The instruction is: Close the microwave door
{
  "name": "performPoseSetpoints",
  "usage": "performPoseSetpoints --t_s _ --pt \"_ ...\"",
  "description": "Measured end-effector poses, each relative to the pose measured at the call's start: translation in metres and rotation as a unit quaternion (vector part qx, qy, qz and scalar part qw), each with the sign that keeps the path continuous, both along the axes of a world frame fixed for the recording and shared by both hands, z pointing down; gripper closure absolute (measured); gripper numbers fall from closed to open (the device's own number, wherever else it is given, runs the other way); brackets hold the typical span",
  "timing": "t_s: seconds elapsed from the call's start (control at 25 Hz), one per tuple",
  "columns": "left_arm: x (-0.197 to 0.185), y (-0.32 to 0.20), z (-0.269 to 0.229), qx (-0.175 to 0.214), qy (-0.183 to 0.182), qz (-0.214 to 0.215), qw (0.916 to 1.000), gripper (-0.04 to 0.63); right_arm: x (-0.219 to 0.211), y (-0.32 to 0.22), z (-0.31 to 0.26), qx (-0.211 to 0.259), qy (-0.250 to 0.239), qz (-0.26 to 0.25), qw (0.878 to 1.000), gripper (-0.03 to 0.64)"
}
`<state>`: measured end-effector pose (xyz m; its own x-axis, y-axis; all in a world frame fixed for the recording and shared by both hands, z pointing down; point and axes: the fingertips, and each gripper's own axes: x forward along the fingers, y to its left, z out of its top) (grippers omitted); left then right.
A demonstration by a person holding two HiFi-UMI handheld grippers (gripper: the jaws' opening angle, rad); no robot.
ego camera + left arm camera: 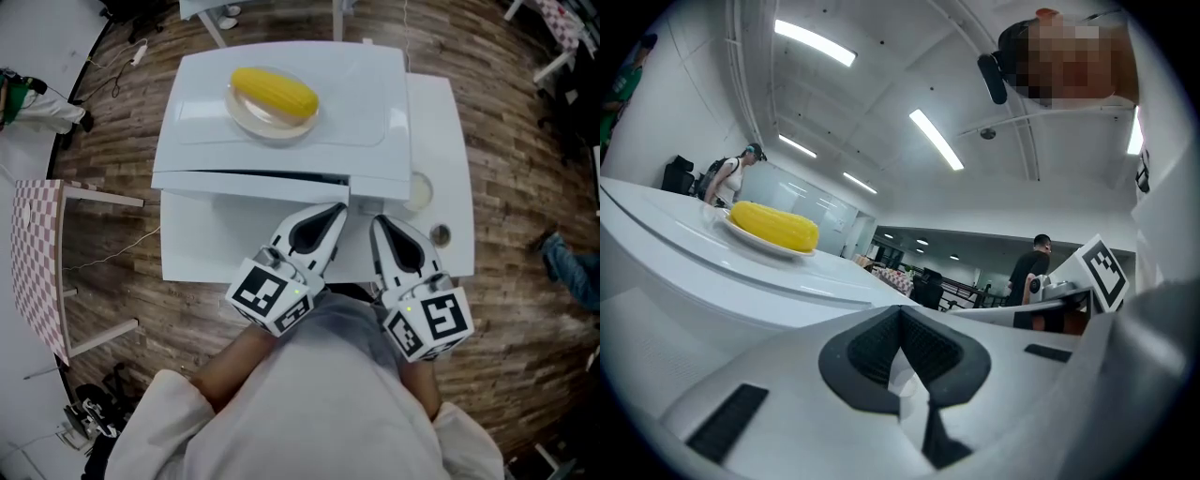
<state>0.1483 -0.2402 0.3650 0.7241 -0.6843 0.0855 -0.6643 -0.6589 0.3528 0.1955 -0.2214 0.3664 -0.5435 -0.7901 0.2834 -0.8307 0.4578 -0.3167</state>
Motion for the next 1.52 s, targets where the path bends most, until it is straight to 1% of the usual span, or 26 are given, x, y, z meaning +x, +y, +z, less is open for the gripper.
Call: performPoseSetpoints --t_s 0.08,0.2,0.32,0.44,0.56,0.72,0.88,1.32,1.52 --pt "0.001 -0.004 -0.006 0.013 -0.006 -0.008 0.9999 0.577 0.000 -0.002 0.000 0.000 0.001 -0.001 1.000 0.592" --pt "-0.004 -0.006 -0.007 0.024 -0.029 -0.015 0.9992 0.577 -0.001 -0.004 0.000 -0.002 0.002 -0.005 1.000 0.592" --pt "-0.009 -0.001 -0.001 0.023 -0.032 -0.016 0.9991 0.577 -0.002 -0.006 0.002 -0.006 0.002 -0.008 1.000 0.592" --pt "-0.007 0.004 0.014 0.006 -0.040 -0.011 0.9991 0.577 -0.005 -0.008 0.004 -0.008 0.002 -0.012 1.000 0.592" --pt "-0.007 0.005 0.018 -0.006 -0.028 -0.016 0.9994 0.577 -0.007 -0.009 0.004 -0.008 0.003 -0.013 1.000 0.592" --pt "-0.007 0.004 0.017 -0.001 -0.024 -0.016 0.9996 0.578 -0.006 -0.012 0.003 -0.009 0.004 -0.009 1.000 0.592" --pt "-0.008 0.000 0.017 -0.007 -0.013 -0.014 0.9998 0.578 -0.009 -0.016 0.004 -0.010 0.006 -0.008 1.000 0.592" --pt "-0.005 -0.001 0.020 -0.012 -0.014 0.004 0.9998 0.578 -0.013 -0.020 0.007 -0.014 0.005 0.001 1.000 0.592" --pt "-0.005 -0.013 0.023 -0.020 -0.005 -0.006 0.9998 0.578 -0.008 -0.020 0.007 -0.016 0.007 0.010 1.000 0.592"
